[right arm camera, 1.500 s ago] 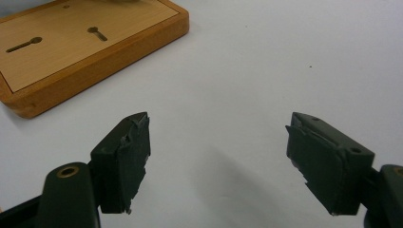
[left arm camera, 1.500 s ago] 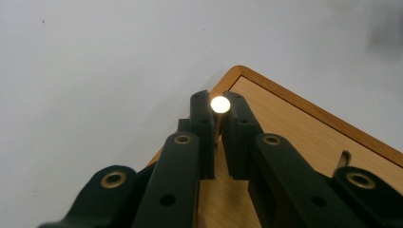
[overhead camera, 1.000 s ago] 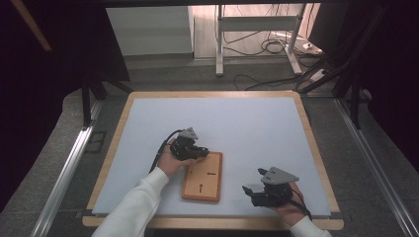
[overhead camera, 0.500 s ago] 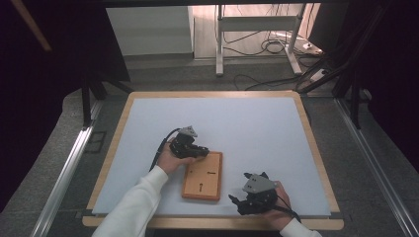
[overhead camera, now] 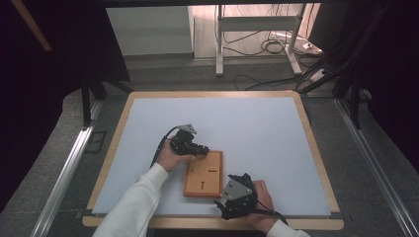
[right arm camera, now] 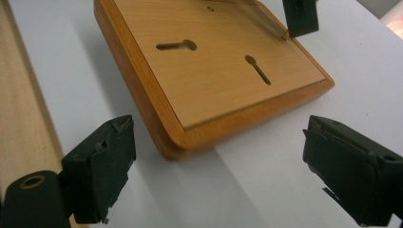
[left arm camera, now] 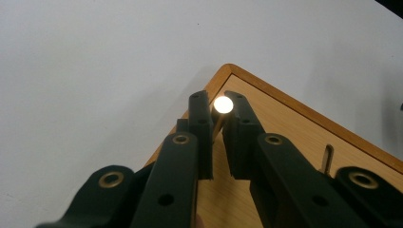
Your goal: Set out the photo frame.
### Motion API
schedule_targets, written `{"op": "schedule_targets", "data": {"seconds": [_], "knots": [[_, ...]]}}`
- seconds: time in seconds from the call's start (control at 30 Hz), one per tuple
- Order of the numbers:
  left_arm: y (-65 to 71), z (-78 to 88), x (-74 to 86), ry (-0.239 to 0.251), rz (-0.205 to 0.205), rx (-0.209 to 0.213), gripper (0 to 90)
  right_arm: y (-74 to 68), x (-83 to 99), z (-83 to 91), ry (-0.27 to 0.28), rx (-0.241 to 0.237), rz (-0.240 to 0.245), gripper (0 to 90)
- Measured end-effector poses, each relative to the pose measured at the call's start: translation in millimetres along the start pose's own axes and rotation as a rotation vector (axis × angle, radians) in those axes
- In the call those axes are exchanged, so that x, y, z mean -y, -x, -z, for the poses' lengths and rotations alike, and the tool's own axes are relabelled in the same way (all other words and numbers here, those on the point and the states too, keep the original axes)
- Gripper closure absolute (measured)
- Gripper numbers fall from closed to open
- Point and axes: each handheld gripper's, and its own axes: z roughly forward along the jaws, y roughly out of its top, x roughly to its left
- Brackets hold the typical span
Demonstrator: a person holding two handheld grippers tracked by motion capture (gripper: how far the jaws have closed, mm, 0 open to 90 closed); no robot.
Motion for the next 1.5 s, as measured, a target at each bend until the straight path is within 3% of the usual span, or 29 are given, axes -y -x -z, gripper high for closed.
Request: {"op": "schedule_targets", "data": {"seconds": [0.23, 0.43, 0.6, 0.77, 0.93, 1.13, 1.27, 1.47, 1.5], "knots": [[-2.7, -0.1, -0.7, -0.001, 0.012, 0.014, 82.9, -12.5, -10.1, -18.8, -0.035, 0.058, 0.074, 10.5], [-4.9, -0.3, -1.0, 0.001, 0.022, 0.025, 83.1, -15.1, -14.1, -26.6, -0.039, 0.113, 0.109, 10.8], [-4.0, -0.5, -0.6, 0.009, 0.022, 0.008, 83.6, -20.5, -16.3, -30.4, -0.028, 0.178, 0.182, 15.7], [-3.3, -0.7, 0.3, 0.024, 0.019, -0.007, 84.0, -21.4, -20.5, -28.2, -0.025, 0.187, 0.234, 25.9], [-1.8, -1.3, 0.6, 0.035, 0.014, -0.028, 82.1, -18.3, -22.4, -23.9, -0.007, 0.180, 0.230, 36.1], [-2.4, -2.0, 1.5, 0.043, 0.017, -0.032, 79.2, -12.3, -26.0, -18.3, -0.007, 0.184, 0.230, 39.6], [-1.5, -0.9, 1.8, 0.052, 0.017, -0.045, 74.1, -9.8, -27.6, -15.9, 0.003, 0.189, 0.228, 41.3], [-0.9, 12.3, 4.5, 0.085, 0.024, -0.088, 53.3, -8.1, -28.5, -15.5, 0.004, 0.185, 0.226, 41.6], [-0.4, 20.7, 7.3, 0.097, 0.030, -0.110, 48.7, -7.8, -28.2, -15.5, 0.003, 0.183, 0.229, 41.6]]}}
